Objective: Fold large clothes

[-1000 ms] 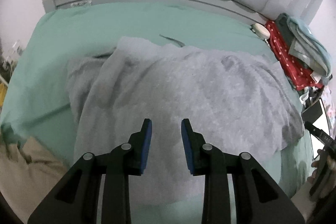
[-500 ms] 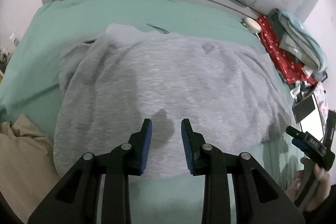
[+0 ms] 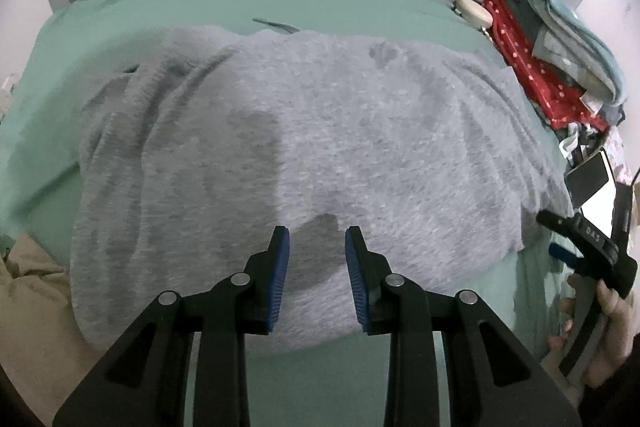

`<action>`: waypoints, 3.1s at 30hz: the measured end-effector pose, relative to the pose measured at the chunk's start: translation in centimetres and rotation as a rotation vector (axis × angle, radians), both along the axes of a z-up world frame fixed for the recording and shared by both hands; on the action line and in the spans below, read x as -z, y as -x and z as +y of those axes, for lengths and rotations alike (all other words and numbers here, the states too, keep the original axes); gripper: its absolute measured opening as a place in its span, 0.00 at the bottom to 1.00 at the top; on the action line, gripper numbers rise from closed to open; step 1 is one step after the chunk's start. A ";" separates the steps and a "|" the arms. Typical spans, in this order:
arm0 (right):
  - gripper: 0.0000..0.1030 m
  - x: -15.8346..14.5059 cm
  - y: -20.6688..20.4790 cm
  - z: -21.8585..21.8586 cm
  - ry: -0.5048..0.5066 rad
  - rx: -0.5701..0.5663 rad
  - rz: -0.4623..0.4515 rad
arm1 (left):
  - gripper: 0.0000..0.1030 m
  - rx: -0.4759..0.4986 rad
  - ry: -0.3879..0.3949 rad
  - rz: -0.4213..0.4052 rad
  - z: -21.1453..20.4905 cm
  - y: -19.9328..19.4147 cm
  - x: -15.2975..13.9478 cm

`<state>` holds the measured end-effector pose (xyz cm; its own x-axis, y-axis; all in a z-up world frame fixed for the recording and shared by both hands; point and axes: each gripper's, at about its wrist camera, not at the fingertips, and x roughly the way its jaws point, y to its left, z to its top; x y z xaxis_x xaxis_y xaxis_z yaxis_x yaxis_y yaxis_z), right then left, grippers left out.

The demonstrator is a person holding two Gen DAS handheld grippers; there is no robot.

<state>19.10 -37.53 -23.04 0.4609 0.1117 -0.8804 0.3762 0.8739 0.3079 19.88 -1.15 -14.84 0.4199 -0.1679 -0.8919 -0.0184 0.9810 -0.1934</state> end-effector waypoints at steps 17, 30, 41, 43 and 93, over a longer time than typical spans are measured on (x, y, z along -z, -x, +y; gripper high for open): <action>1.00 -0.5 -7.3 0.5 0.005 -0.071 -0.107 | 0.30 0.037 0.022 0.039 0.4 -3.6 1.9; 0.81 -1.0 -15.0 4.0 -0.162 -0.252 -0.230 | 0.30 -0.056 -0.090 -0.099 5.4 -8.5 -0.5; 0.28 -5.9 -13.0 5.3 -0.047 -0.265 -0.306 | 0.30 -0.118 -0.027 -0.082 7.8 -8.0 -1.2; 0.28 -7.6 -12.9 6.9 -0.006 -0.304 -0.326 | 0.30 -0.124 -0.023 -0.090 8.0 -8.0 -1.7; 0.31 -5.8 -3.6 44.9 0.243 -0.942 -0.243 | 0.30 -0.429 0.159 -0.212 27.6 -2.2 -9.7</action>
